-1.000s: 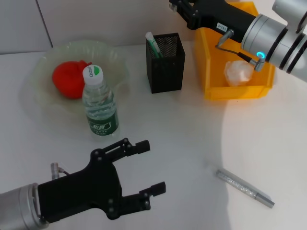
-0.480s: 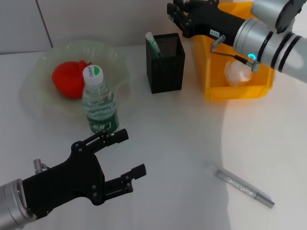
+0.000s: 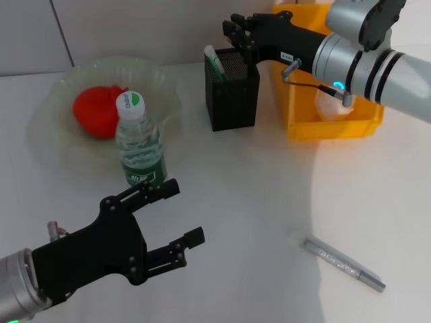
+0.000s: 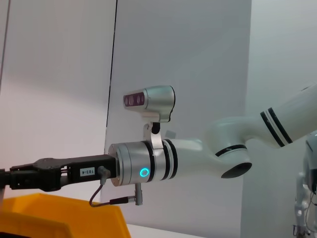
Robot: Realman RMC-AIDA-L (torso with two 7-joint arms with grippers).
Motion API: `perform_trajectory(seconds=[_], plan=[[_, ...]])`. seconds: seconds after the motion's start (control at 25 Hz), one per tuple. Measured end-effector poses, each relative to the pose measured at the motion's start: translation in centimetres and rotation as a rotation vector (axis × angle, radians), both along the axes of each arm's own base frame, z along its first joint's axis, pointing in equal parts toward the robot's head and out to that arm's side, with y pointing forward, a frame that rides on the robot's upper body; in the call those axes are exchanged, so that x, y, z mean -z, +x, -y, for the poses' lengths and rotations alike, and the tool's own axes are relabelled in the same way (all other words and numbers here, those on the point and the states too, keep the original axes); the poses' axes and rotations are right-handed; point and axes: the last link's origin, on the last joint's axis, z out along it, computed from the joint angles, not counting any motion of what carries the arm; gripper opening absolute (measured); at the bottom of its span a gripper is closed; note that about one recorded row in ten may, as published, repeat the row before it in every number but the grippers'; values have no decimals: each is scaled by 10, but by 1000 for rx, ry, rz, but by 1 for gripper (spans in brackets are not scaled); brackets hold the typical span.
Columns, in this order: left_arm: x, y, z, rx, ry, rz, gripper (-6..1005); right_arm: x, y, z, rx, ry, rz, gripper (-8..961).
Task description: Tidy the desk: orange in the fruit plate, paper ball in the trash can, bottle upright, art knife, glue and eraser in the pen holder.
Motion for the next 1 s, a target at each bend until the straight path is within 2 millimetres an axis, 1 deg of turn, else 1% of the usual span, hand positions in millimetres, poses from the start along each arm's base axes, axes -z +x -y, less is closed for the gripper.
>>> perform_trajectory(seconds=[0.24,0.44,1.0], plan=[[1,-1,0,-7,-4,1,783,4,10,0,37,1,51,133],[1,0,-1,-6,-4,1,782,6,13,1,49,-1,56,133],[1,2,-2,1,-4,4,778,7,13,1,46,-6,64,133]])
